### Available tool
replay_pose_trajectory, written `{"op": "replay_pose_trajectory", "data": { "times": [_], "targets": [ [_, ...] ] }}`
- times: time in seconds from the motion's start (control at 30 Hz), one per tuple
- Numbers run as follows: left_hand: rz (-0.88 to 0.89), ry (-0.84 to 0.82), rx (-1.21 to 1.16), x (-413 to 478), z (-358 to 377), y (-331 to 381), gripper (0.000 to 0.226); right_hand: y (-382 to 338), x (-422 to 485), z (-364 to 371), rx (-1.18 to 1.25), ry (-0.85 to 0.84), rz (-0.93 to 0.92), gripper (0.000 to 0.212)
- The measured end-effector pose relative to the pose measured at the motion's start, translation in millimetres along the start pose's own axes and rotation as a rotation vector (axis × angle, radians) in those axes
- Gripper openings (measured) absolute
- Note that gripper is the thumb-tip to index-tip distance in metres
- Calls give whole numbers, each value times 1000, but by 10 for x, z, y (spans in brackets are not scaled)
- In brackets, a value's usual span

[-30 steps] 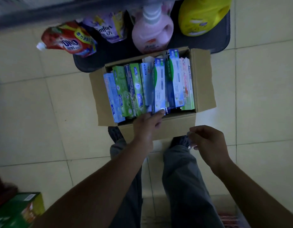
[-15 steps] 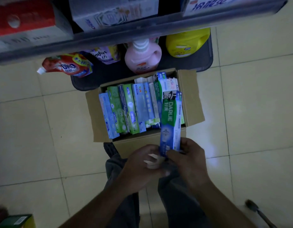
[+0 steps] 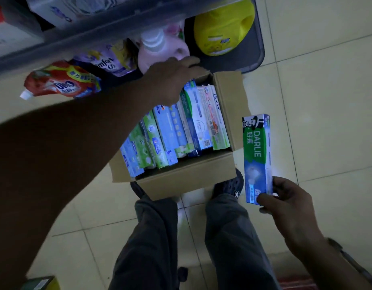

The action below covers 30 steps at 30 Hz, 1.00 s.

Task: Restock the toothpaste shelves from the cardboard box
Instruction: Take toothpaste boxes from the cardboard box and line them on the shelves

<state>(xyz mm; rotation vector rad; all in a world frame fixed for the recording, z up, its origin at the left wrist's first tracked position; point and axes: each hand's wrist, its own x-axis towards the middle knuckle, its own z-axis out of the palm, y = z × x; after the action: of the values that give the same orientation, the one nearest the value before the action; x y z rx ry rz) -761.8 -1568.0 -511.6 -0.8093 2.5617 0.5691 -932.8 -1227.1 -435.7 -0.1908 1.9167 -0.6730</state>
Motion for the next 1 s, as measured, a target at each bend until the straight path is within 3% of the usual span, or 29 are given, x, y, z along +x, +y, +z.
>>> {"op": "replay_pose_trajectory", "data": {
  "times": [0.13, 0.27, 0.4, 0.6, 0.8, 1.0],
  "targets": [
    [51, 67, 111, -154, -4, -56, 57, 2, 2, -26, 13, 5, -15, 31],
    [122, 71, -102, -709, -190, -69, 34, -223, -31, -33, 4, -22, -79, 25],
    [-121, 92, -447, -1638, -184, 118, 47, -620, -159, -69, -61, -99, -160, 24],
    [-522, 415, -980, -2784, -504, 695, 31, -1525, -690, -145, -35, -359, -244, 21],
    [-602, 830, -1292, -3463, -1389, 1255, 9, -2512, -1428, -175, 8, -475, -395, 23],
    [-739, 1131, -1490, -4101, -2351, 1544, 23, -3301, -2170, -195, 68, -560, -508, 26]
  ]
}}
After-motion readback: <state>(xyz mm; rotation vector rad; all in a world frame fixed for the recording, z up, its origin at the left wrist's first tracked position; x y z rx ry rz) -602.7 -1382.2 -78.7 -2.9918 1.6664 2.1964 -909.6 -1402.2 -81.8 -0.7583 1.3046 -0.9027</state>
